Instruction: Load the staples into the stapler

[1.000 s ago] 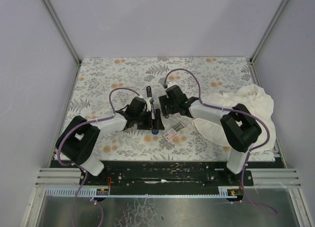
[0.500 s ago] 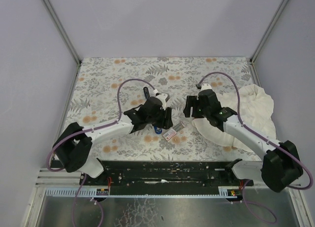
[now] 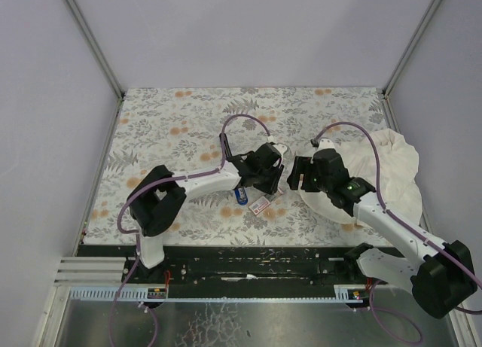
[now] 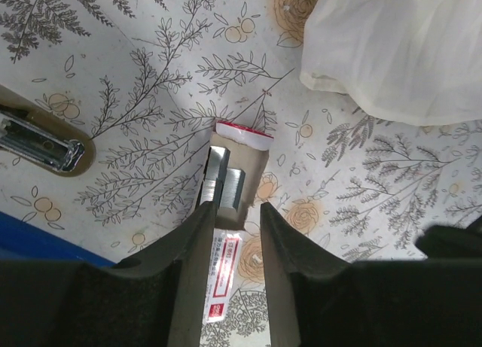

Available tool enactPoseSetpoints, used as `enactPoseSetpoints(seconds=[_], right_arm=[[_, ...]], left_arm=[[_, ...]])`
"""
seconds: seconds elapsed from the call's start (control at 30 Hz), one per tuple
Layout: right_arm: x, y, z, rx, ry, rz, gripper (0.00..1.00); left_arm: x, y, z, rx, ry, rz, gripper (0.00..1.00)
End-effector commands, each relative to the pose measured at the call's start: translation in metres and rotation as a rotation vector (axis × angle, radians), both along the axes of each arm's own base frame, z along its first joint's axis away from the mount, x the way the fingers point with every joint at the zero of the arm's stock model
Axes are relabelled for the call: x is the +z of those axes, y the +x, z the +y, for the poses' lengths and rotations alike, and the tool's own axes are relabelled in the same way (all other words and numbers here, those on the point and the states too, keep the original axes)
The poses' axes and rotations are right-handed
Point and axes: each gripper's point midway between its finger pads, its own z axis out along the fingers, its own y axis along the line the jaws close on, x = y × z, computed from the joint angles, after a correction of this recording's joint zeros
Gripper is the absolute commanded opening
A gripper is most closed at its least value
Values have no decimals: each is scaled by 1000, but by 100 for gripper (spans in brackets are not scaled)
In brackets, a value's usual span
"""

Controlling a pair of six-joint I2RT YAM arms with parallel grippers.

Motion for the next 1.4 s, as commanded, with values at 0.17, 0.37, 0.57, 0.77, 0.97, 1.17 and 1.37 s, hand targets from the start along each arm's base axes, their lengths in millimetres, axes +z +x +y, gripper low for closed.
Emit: enactPoseSetpoints(seconds=[0.17, 0.37, 0.57, 0.77, 0.97, 1.17, 1.37], right_arm=[[0, -5, -5, -37, 26, -4, 77], [1, -5, -4, -40, 39, -2, 77], [-1, -5, -2, -42, 52, 4, 77], [-3, -7, -1, -45, 59, 13, 77], [-2, -6, -1, -45, 62, 10, 77], [-2, -7, -1, -47, 65, 9, 77], [-1, -10, -2, -52, 78, 5, 77]], left_arm=[[-16, -2, -2, -57, 66, 22, 26], [-27, -5, -2, -60, 71, 41, 24], [-33, -7, -2, -65, 75, 52, 21], [-41, -10, -1, -74, 86, 66, 17], [-48, -11, 1, -77, 102, 70, 15], [-56, -13, 3, -84, 125, 76, 16], [-60, -17, 7, -97, 149, 86, 0]])
